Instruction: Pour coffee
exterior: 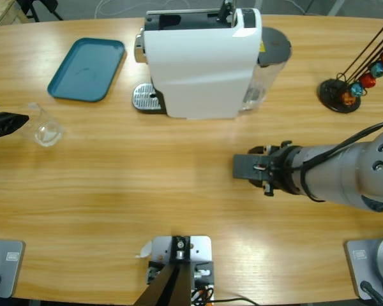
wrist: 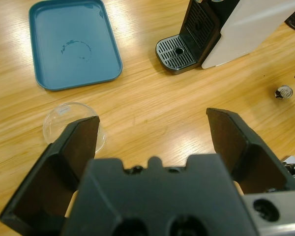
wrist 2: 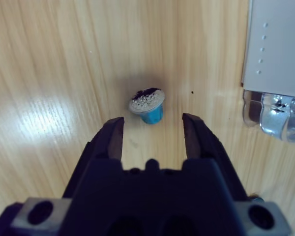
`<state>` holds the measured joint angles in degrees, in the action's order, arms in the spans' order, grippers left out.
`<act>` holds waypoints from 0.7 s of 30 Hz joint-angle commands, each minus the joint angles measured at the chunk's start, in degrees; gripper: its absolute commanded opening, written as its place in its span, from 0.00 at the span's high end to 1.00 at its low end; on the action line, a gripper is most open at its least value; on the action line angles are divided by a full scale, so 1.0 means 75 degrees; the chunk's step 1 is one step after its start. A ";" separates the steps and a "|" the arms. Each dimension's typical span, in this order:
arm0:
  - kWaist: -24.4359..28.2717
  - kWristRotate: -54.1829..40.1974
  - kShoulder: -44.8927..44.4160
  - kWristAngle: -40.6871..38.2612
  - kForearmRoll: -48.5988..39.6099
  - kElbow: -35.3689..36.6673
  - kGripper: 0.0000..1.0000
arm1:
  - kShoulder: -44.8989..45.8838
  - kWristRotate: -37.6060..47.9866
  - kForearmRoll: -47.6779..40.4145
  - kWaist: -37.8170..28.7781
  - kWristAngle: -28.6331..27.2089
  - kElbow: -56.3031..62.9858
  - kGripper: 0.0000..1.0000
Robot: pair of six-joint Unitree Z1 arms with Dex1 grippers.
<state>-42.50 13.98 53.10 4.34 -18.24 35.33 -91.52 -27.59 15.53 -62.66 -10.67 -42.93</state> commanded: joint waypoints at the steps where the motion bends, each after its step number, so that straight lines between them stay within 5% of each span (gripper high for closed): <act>1: -0.0040 -0.0024 0.0102 -0.0098 -0.0006 -0.0151 0.07 | -0.0528 -0.0131 -0.0144 0.0070 0.0183 0.0169 0.53; 21: -0.0040 -0.0024 0.0046 -0.0098 -0.0017 -0.0163 0.07 | -0.0828 -0.0217 -0.0336 0.0548 0.0235 0.0150 0.53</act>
<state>-42.50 13.98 53.09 4.34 -18.24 35.33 -96.32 -27.85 13.52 -62.17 -9.30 -42.93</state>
